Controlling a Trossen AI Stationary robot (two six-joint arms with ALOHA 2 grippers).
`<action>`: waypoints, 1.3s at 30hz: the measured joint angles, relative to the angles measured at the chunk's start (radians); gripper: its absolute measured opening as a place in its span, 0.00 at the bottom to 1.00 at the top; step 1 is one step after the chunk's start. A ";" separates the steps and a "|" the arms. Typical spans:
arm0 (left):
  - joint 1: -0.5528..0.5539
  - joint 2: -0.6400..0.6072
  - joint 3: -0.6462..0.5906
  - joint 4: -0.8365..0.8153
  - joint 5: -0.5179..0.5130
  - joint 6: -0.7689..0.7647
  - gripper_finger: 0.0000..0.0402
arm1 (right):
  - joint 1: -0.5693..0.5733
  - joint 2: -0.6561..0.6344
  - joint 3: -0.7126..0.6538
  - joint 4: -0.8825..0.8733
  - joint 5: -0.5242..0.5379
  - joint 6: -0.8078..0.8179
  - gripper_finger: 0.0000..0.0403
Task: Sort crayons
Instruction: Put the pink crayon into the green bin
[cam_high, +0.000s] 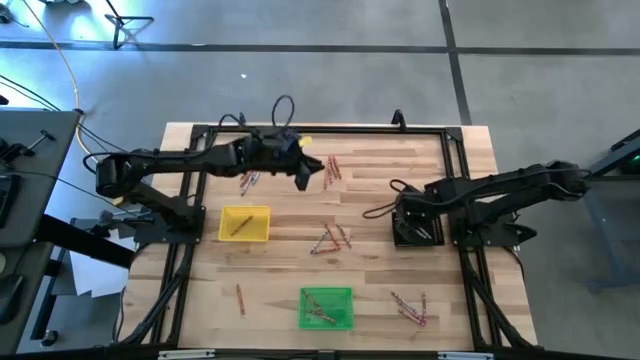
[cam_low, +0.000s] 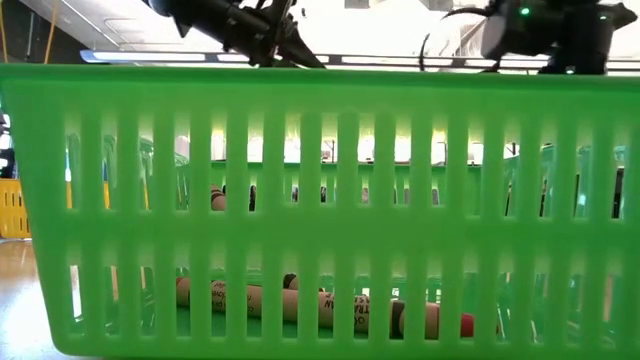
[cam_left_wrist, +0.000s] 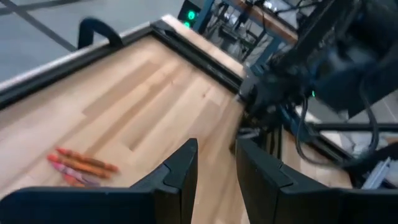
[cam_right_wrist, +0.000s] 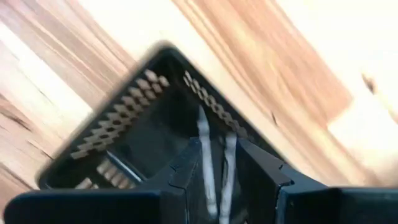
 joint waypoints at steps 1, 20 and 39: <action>-0.018 0.000 0.000 -0.019 -0.019 -0.006 0.24 | -0.011 0.000 0.000 0.028 0.000 -0.030 0.22; -0.217 0.000 0.000 -0.389 -0.212 -0.282 0.24 | 0.025 0.163 0.000 0.644 -0.076 0.026 0.22; -0.419 0.000 0.000 -0.572 -0.150 -0.265 0.24 | 0.106 0.633 0.459 0.301 -0.082 0.073 0.23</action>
